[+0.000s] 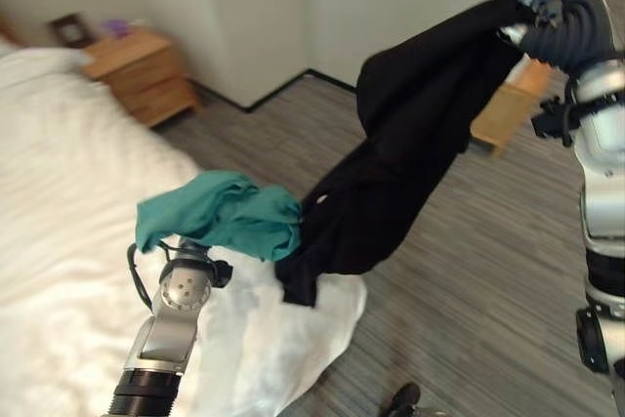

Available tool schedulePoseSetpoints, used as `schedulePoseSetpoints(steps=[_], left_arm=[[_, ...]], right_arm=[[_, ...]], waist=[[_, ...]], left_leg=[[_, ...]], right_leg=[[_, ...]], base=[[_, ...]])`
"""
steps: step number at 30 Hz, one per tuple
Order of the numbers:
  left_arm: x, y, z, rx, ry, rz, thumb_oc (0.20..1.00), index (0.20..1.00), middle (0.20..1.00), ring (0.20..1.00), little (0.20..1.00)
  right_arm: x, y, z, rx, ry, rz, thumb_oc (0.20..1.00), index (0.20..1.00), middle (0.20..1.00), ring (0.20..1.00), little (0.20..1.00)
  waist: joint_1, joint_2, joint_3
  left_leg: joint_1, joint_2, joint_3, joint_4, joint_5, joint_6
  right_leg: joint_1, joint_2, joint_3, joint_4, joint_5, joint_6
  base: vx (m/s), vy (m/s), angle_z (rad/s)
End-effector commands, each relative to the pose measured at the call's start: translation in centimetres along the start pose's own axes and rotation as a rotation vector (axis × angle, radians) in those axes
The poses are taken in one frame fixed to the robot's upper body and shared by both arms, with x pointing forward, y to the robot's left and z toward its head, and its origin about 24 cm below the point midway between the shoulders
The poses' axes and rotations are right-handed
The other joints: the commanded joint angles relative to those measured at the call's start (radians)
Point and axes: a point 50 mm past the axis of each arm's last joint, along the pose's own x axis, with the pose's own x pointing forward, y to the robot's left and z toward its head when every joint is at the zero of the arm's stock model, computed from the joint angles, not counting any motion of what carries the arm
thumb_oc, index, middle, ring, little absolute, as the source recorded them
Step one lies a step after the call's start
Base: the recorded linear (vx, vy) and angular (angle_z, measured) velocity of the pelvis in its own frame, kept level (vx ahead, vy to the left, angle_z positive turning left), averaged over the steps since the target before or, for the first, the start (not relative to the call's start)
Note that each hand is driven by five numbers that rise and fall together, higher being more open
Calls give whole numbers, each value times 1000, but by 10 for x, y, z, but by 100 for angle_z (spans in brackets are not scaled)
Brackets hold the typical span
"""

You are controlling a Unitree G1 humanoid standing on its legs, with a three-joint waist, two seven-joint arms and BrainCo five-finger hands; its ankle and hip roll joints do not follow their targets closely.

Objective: Pick up bed clothes into laundry basket.

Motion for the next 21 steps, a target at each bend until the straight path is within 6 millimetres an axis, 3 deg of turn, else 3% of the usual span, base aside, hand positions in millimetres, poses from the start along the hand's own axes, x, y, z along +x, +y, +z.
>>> schedulePoseSetpoints(steps=[1,5,6,7,8,9,10,11,12,14,16,17,18,19,21], left_arm=[[2,11,80,-33,-406,54,200,200,200,200,200],[2,-7,83,-74,-405,20,200,200,200,200,200],[4,-19,89,-100,-414,-2,200,200,200,200,200],[5,-19,90,-101,-416,-2,200,200,200,200,200],[9,-29,102,-138,-453,-7,200,200,200,200,200],[10,-33,103,-157,-448,-3,200,200,200,200,200],[11,-38,107,-168,-459,-11,200,200,200,200,200],[12,-43,106,-185,-452,-15,200,200,200,200,200],[12,-49,104,-201,-441,-34,200,200,200,200,200],[11,-60,100,-195,-420,-83,200,200,200,200,200],[8,-62,96,-198,-406,-96,200,200,200,200,200],[5,-65,91,-213,-393,-103,200,200,200,200,200],[5,-65,91,-213,-394,-104,200,200,200,200,200],[0,-69,87,-222,-382,-119,200,200,200,200,200],[-2,-71,85,-230,-370,-125,200,200,200,200,200]], right_arm=[[-2,-39,21,-62,-104,-176,200,200,200,200,200],[4,-33,34,-74,-144,-122,200,200,200,200,200],[7,-27,36,-68,-141,-91,200,200,200,200,200],[7,-28,36,-69,-142,-91,200,200,200,200,200],[10,-22,39,-73,-159,-62,200,200,200,200,200],[12,-18,37,-60,-151,-58,200,200,200,200,200],[13,-14,34,-58,-138,-52,200,200,200,200,200],[11,-7,28,-57,-125,-38,200,200,200,200,200],[8,0,22,-55,-115,-20,200,200,200,200,200],[1,15,11,-46,-81,28,200,200,200,200,200],[-3,25,4,-20,-55,45,200,200,200,200,200],[-7,34,-1,8,-44,55,200,200,200,200,200],[-7,33,-1,8,-44,55,200,200,200,200,200],[-13,40,-5,20,-27,67,200,200,200,200,200],[-15,42,-6,29,-17,72,200,200,200,200,200]], waist=[[-15,-9,-101],[-28,20,-106],[-34,25,-92],[-32,26,-91],[-15,13,-62],[1,2,-53],[16,-16,-52],[40,-30,-41],[53,-32,-36],[65,-36,-17],[94,-21,-14],[138,-14,-9],[140,-13,-11],[163,-9,-12],[174,-13,-17]], left_leg=[[28,-56,-80,-221,167,-89],[83,-58,-35,-219,220,-109],[83,-38,-34,-106,251,-109],[81,-33,-33,-97,247,-109],[0,45,-157,127,262,-109],[-52,47,-242,203,272,-96],[-151,-8,-391,262,205,-38],[-245,-109,-525,280,102,20],[-277,-154,-585,250,45,38],[-315,-157,-566,153,15,58],[-321,-211,-591,-20,84,68],[-387,-259,-686,-167,176,61],[-386,-258,-685,-175,184,61],[-451,-254,-720,-218,229,45],[-454,-250,-710,-215,233,50]], right_leg=[[182,-65,150,-259,149,262],[174,-10,215,-259,113,253],[191,27,262,-259,76,234],[190,29,263,-259,76,233],[202,47,314,-259,44,217],[198,48,336,-259,38,203],[191,50,377,-259,25,186],[198,58,434,-259,6,168],[208,76,479,-259,-10,161],[235,104,581,-259,-24,147],[258,146,630,-259,-38,138],[301,185,681,-259,-75,125],[297,187,683,-259,-72,124],[345,228,741,-259,-124,103],[371,243,771,-259,-150,97]], base=[[118,-323,-56],[175,-285,-77],[232,-300,-70],[287,-446,-129],[136,-393,-130],[187,-463,-135],[140,-278,-43],[244,-205,-11],[296,-169,-50],[448,-121,-113],[549,-68,-78],[459,-53,-104],[665,-120,-152],[327,-70,-164],[588,-36,-120]])
